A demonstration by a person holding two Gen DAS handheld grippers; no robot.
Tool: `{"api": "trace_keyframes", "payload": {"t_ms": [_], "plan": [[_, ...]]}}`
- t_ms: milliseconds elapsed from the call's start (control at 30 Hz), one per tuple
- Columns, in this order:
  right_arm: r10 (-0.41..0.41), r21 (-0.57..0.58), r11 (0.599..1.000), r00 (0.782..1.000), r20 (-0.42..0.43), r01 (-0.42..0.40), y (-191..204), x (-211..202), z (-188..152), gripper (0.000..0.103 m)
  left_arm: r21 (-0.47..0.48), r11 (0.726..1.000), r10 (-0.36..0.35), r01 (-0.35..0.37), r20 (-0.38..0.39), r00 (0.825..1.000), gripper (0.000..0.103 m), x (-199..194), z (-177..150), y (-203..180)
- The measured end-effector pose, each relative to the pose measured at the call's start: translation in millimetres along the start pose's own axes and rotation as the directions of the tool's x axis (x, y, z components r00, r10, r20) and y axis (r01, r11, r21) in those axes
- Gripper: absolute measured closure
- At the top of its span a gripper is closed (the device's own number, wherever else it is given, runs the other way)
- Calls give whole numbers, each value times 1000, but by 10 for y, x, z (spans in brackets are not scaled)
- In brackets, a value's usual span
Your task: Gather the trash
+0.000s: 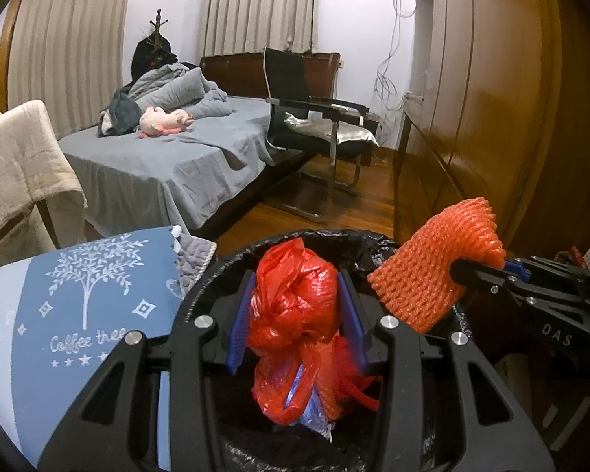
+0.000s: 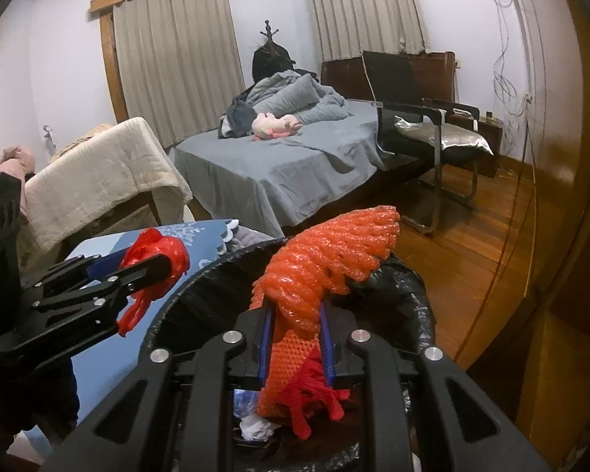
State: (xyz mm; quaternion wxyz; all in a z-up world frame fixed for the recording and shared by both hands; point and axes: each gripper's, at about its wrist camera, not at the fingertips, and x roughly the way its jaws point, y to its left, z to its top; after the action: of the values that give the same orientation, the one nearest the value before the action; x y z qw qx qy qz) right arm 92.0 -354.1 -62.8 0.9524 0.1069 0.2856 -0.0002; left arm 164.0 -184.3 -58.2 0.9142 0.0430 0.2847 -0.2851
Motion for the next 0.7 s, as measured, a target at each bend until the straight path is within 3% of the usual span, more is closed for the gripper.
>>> {"api": "trace_keyframes", "payload": {"t_ms": [167,233,333,400,600,700], "plan": [[-7,10,1000,1000,-23,7,-46,120,-31,83,-7,1000,-16,16,-26,1000,61,156,-19,1],[-13,11,1000,1000,-28,14,-46,172,-35,75,-10,1000,-23,23,-37,999,59,223,-21,17],[-18,7,1000,999,-43,18,-60,261,-53,74,-17,999,-39,38,-57,998,53,309,-33,39],[-19,7,1000,998,-53,20,-72,316,-63,72,-22,999,-38,37,-62,997,44,334,-36,73],[-28,4,1000,997,-68,28,-75,391,-73,59,-51,998,-36,33,-56,998,28,334,-16,177],[-34,2,999,997,-62,34,-60,366,-66,44,-59,998,-18,15,-43,999,22,274,25,244]]}}
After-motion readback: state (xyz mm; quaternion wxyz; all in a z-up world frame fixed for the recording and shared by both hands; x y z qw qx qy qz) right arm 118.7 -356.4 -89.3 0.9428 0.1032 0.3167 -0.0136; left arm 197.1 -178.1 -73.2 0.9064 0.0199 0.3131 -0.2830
